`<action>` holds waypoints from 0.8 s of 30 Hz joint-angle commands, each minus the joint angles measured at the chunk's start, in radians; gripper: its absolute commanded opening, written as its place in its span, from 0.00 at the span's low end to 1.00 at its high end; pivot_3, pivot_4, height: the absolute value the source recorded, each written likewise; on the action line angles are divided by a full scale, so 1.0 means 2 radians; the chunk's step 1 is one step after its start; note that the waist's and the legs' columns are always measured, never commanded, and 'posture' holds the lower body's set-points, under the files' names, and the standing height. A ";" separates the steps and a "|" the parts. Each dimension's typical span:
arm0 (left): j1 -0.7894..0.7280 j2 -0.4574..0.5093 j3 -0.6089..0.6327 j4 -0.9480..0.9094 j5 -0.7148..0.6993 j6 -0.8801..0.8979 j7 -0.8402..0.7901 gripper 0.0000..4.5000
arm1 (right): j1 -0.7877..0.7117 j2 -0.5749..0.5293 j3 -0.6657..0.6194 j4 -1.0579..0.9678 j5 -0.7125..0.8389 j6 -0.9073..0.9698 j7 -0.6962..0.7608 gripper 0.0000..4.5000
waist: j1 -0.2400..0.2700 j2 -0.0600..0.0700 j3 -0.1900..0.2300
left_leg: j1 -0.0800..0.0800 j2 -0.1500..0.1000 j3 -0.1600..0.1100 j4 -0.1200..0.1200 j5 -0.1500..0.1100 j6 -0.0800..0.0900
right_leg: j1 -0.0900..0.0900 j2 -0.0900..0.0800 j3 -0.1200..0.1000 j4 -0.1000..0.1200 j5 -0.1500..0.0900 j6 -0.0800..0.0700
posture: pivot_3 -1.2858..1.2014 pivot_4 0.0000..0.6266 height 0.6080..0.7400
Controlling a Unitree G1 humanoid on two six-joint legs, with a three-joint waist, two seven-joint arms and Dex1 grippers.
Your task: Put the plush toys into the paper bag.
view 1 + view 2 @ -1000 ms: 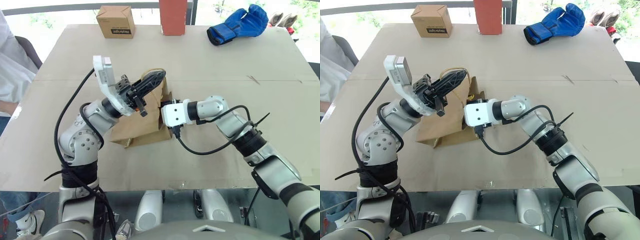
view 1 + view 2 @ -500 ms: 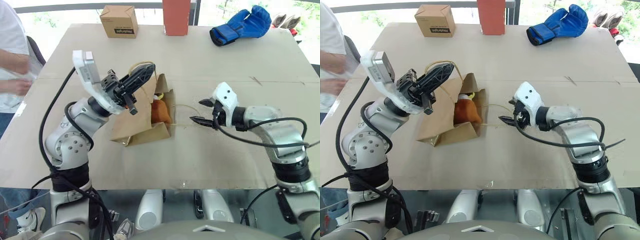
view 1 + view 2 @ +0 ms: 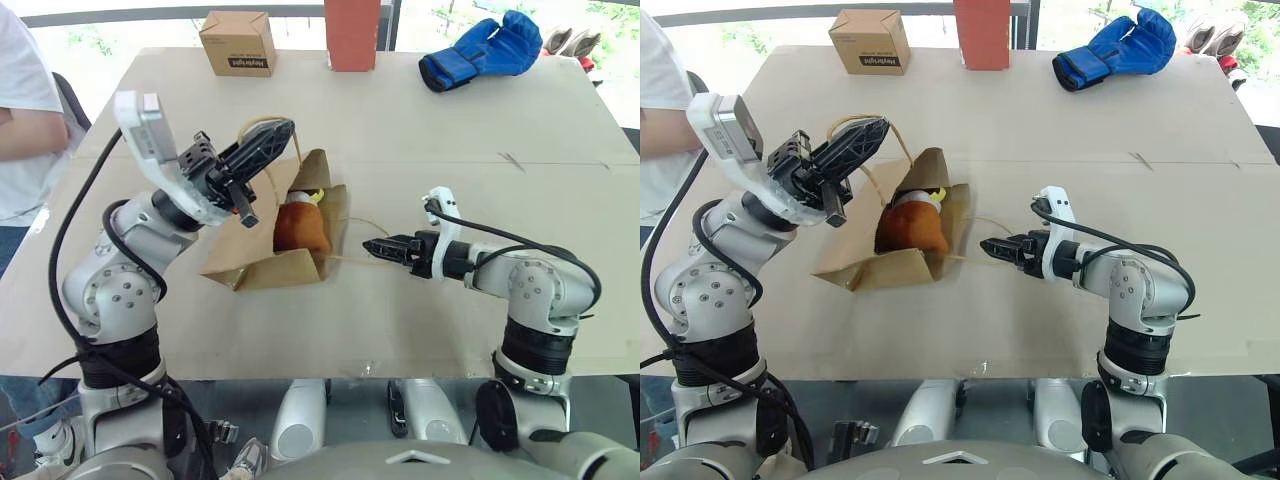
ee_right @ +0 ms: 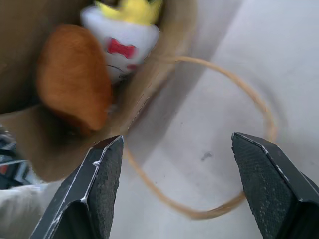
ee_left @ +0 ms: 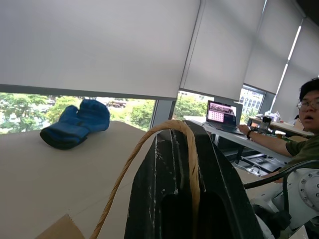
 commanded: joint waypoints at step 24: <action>0.015 -0.003 0.019 -0.049 -0.013 -0.017 0.045 0.00 | 0.011 0.047 -0.047 0.015 0.114 -0.097 -0.012 0.01 | -0.008 0.000 0.000 | 0.000 0.000 0.000 0.000 0.000 0.000 | 0.000 0.000 0.000 0.000 0.000 0.000 | 0.52 0.24 1.00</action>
